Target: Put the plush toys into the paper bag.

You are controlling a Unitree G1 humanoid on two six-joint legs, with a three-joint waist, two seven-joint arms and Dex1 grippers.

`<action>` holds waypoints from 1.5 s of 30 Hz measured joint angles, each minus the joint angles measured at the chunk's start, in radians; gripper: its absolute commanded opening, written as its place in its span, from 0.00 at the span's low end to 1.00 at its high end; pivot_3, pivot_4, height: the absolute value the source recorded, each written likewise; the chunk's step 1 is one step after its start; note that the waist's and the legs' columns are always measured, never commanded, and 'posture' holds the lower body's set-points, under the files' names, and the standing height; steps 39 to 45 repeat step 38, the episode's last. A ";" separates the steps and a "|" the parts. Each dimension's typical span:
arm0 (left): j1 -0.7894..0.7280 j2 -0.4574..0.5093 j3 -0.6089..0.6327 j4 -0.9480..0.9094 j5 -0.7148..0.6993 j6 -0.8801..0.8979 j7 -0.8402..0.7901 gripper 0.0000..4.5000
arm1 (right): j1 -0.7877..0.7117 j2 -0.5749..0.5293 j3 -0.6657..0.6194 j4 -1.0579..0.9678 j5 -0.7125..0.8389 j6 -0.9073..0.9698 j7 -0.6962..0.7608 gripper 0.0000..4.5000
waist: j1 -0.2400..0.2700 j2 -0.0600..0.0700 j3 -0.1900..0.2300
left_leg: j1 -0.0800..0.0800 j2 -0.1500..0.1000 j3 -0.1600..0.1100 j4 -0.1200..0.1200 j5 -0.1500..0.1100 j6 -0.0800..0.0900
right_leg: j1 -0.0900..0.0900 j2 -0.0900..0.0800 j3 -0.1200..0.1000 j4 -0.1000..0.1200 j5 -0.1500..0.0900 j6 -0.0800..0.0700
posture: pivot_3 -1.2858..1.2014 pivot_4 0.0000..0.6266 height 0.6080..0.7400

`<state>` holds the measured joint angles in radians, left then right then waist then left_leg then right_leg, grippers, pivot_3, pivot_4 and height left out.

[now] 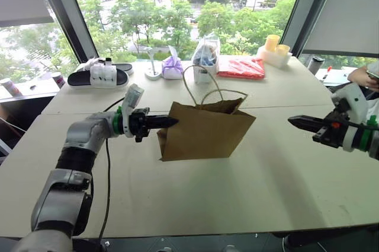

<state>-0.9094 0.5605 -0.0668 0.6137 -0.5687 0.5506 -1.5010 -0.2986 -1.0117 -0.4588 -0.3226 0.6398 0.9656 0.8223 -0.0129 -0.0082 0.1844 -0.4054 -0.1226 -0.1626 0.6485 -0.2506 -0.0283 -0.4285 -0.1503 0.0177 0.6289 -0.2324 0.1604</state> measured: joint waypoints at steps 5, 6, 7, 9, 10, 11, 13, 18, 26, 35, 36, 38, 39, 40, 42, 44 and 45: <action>-0.033 -0.005 -0.001 0.175 0.123 -0.166 -0.029 0.02 | 0.003 0.001 0.000 -0.020 0.019 0.010 -0.018 0.00 | 0.001 0.000 0.000 | 0.000 0.000 0.000 0.000 0.000 0.000 | 0.000 0.000 0.000 0.000 0.000 0.000 | 0.52 0.24 1.00; -0.033 -0.007 -0.002 0.194 0.149 -0.206 -0.038 0.02 | 0.002 0.001 0.004 -0.023 0.024 0.010 -0.021 0.00 | 0.002 0.000 0.000 | 0.000 0.000 0.000 0.000 0.000 0.000 | 0.000 0.000 0.000 0.000 0.000 0.000 | 0.52 0.24 1.00; -0.032 -0.009 -0.003 0.202 0.163 -0.227 -0.045 0.02 | 0.001 0.001 0.007 -0.025 0.028 0.010 -0.024 0.00 | 0.002 0.000 0.000 | -0.001 0.000 0.000 0.000 0.000 0.000 | 0.000 0.000 0.000 0.000 0.000 0.000 | 0.52 0.24 1.00; -0.025 -0.015 -0.002 0.203 0.181 -0.262 -0.048 0.02 | -0.008 0.004 0.020 -0.025 0.035 0.010 -0.028 0.00 | 0.001 0.000 0.000 | 0.000 0.000 -0.001 0.000 0.000 0.000 | 0.000 0.000 0.000 0.000 0.000 0.000 | 0.52 0.24 1.00; -0.021 -0.017 0.000 0.203 0.189 -0.277 -0.048 0.02 | -0.015 0.004 0.028 -0.025 0.038 0.010 -0.029 0.00 | 0.001 0.000 0.000 | -0.001 0.000 -0.001 0.000 0.000 0.000 | 0.000 0.000 0.000 0.000 0.000 0.000 | 0.52 0.24 1.00; -0.016 -0.017 0.002 0.202 0.192 -0.295 -0.048 0.02 | -0.022 0.004 0.040 -0.026 0.042 0.010 -0.030 0.00 | 0.001 0.000 0.000 | -0.001 0.000 -0.001 0.000 0.000 0.000 | 0.000 0.000 0.000 0.000 0.000 0.000 | 0.52 0.24 1.00; -0.003 -0.017 0.004 0.198 0.211 -0.328 -0.037 0.02 | -0.026 0.007 0.068 -0.029 0.043 0.009 -0.032 0.00 | 0.001 0.000 0.000 | 0.000 0.000 -0.002 0.000 0.000 0.000 | 0.000 0.000 0.000 0.000 0.000 0.000 | 0.52 0.24 1.00; 0.054 0.002 0.004 0.115 0.252 -0.348 0.028 0.42 | -0.037 0.035 0.147 -0.045 0.043 0.008 -0.042 0.00 | -0.001 0.000 0.000 | -0.001 0.000 -0.003 0.000 0.000 0.000 | -0.001 0.000 0.000 0.000 0.000 0.000 | 0.52 0.24 1.00; 0.204 0.121 0.051 -0.157 0.212 -0.193 0.046 0.99 | -0.043 0.037 0.185 -0.046 0.041 -0.020 -0.030 0.00 | -0.002 0.000 0.000 | 0.000 0.002 -0.004 0.000 0.000 0.000 | -0.001 0.000 0.000 0.001 0.000 0.000 | 0.52 0.24 1.00; 0.446 0.333 0.255 -0.556 0.035 0.119 0.140 0.99 | -0.059 0.036 0.241 -0.049 0.043 -0.033 0.006 0.00 | -0.002 0.000 0.000 | -0.001 0.003 -0.004 -0.001 0.000 0.000 | -0.001 0.000 0.001 0.000 0.000 0.000 | 0.52 0.24 1.00; 0.470 0.344 0.291 -0.598 0.000 0.167 0.158 0.99 | -0.063 0.034 0.243 -0.050 0.047 -0.031 0.011 0.00 | -0.001 0.000 0.000 | 0.000 0.003 -0.004 -0.001 0.000 0.000 | -0.001 0.000 0.001 0.000 0.000 0.000 | 0.52 0.24 1.00; 0.503 0.349 0.358 -0.677 -0.074 0.256 0.205 0.99 | -0.085 0.033 0.259 -0.055 0.053 -0.030 0.021 0.00 | 0.001 0.000 0.000 | 0.000 0.003 -0.004 -0.001 0.000 0.000 | -0.001 0.000 0.000 0.000 0.000 0.000 | 0.52 0.24 1.00; 0.503 0.349 0.358 -0.677 -0.074 0.256 0.205 0.99 | -0.085 0.033 0.259 -0.055 0.053 -0.030 0.021 0.00 | 0.001 0.000 0.000 | 0.000 0.003 -0.004 -0.001 0.000 0.000 | -0.001 0.000 0.000 0.000 0.000 0.000 | 0.52 0.24 1.00; 0.503 0.349 0.358 -0.677 -0.074 0.256 0.205 0.99 | -0.085 0.033 0.259 -0.055 0.053 -0.030 0.021 0.00 | 0.001 0.000 0.000 | 0.000 0.003 -0.004 -0.001 0.000 0.000 | -0.001 0.000 0.000 0.000 0.000 0.000 | 0.52 0.24 1.00; 0.503 0.349 0.358 -0.677 -0.074 0.256 0.205 0.99 | -0.085 0.033 0.259 -0.055 0.053 -0.030 0.021 0.00 | 0.001 0.000 0.000 | 0.000 0.003 -0.004 -0.001 0.000 0.000 | -0.001 0.000 0.000 0.000 0.000 0.000 | 0.52 0.24 1.00; 0.503 0.349 0.358 -0.677 -0.074 0.256 0.205 0.99 | -0.085 0.033 0.259 -0.055 0.053 -0.030 0.021 0.00 | 0.001 0.000 0.000 | 0.000 0.003 -0.004 -0.001 0.000 0.000 | -0.001 0.000 0.000 0.000 0.000 0.000 | 0.52 0.24 1.00; 0.503 0.349 0.358 -0.677 -0.074 0.256 0.205 0.99 | -0.085 0.033 0.259 -0.055 0.053 -0.030 0.021 0.00 | 0.001 0.000 0.000 | 0.000 0.003 -0.004 -0.001 0.000 0.000 | -0.001 0.000 0.000 0.000 0.000 0.000 | 0.52 0.24 1.00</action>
